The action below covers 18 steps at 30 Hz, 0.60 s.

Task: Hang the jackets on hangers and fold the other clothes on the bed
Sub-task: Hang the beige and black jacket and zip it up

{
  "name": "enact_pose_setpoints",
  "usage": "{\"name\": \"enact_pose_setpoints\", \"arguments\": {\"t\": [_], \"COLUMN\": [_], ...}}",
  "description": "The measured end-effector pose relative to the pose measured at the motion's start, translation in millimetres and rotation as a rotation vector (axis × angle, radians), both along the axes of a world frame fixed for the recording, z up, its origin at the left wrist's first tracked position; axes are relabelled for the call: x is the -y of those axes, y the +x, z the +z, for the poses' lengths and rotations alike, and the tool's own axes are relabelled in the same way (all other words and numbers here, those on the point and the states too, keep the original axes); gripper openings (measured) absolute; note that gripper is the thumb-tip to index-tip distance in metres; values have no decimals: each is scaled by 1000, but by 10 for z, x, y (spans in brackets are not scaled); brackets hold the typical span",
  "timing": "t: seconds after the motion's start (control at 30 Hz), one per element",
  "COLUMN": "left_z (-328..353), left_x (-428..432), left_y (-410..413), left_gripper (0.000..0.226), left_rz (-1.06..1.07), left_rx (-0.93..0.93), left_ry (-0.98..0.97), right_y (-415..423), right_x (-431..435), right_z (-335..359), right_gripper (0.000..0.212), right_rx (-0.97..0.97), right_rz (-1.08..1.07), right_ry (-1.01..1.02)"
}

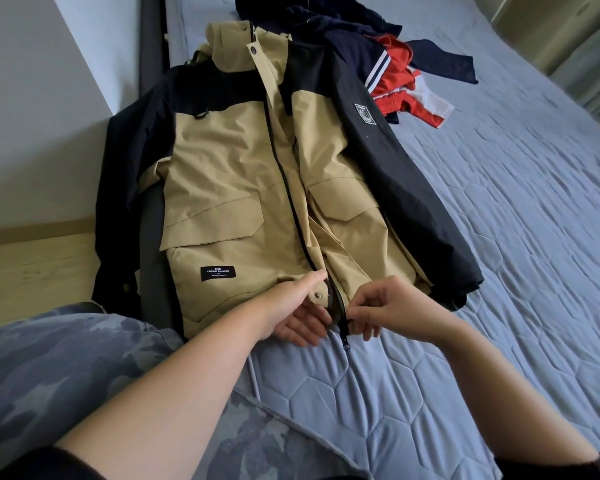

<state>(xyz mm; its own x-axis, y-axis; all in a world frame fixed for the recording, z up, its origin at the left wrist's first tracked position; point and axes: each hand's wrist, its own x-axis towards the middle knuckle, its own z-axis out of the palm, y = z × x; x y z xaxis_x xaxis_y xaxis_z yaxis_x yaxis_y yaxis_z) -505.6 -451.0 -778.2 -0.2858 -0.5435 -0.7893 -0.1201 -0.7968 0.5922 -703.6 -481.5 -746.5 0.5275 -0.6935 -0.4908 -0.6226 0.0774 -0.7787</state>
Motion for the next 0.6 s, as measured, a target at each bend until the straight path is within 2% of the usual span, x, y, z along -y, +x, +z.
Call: {"name": "enact_pose_setpoints", "arguments": {"t": [0.07, 0.13, 0.2, 0.23, 0.33, 0.4, 0.6], "left_z": [-16, -67, -146, -192, -290, -316, -327], "left_x": [-24, -35, -42, -47, -84, -104, -87], "left_y": [-17, -79, -126, -144, -171, -172, -164], "left_gripper": [62, 41, 24, 20, 16, 18, 29], "left_rz": [-56, 39, 152, 182, 197, 223, 302], "left_rx": [79, 153, 227, 260, 265, 201, 299], "left_ry": [-3, -31, -81, -101, -140, -126, -181], "right_y": [-114, -235, -288, -285, -188, -93, 100], "right_x": [-37, -123, -267, -344, -499, -527, -507], "right_z": [-113, -306, -525, -632, -845, -894, -765], "right_gripper": [35, 54, 59, 54, 33, 26, 15], "right_rx": [-193, -420, -459, -363, 91, 238, 494], "right_rz": [-10, -36, -131, -229, -600, -769, -837], "right_ry": [67, 169, 321, 371, 420, 429, 578]}}
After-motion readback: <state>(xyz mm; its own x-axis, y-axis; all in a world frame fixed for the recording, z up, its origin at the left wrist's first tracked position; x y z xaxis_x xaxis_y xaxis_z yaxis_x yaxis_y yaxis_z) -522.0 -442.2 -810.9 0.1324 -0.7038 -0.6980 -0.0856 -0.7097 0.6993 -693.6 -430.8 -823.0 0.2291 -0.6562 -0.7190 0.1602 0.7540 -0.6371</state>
